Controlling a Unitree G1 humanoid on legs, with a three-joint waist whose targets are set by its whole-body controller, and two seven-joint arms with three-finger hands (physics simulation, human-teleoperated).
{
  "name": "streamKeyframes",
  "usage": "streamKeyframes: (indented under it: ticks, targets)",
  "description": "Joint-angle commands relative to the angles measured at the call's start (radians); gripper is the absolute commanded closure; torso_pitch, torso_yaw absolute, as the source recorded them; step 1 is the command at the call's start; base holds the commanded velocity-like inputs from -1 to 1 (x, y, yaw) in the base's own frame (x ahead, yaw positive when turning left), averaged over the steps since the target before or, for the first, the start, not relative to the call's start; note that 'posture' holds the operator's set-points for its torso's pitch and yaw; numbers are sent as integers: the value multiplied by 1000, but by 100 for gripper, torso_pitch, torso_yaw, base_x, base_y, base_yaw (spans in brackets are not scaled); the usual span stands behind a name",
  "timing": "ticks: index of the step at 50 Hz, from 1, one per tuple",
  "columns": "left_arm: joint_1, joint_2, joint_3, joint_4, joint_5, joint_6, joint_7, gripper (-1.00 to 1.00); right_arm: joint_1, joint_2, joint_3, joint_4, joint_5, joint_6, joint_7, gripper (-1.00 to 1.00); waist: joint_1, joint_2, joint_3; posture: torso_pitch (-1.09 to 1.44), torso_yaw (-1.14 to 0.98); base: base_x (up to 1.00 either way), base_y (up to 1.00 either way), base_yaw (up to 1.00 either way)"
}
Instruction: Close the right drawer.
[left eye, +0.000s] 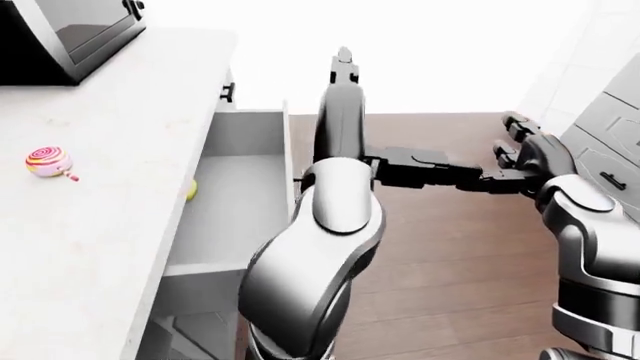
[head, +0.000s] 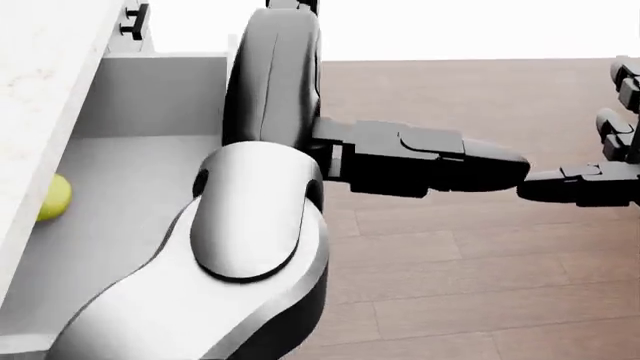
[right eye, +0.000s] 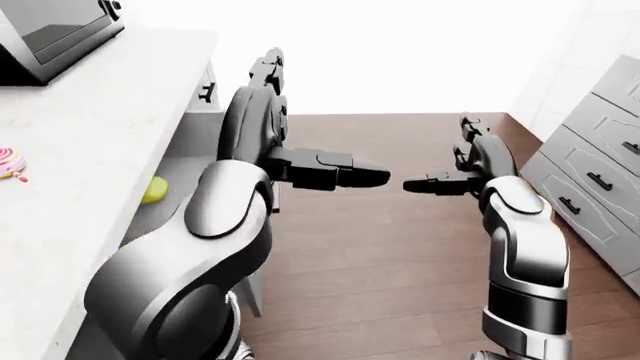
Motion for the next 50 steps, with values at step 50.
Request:
streamKeyframes:
  ticks: [50]
  targets:
    - [389,-91,-41,817,206,-894,-66,-100,34,-20,-48,-92,2,-13,10,-100,12,-38,-46,0,0,0,0,0]
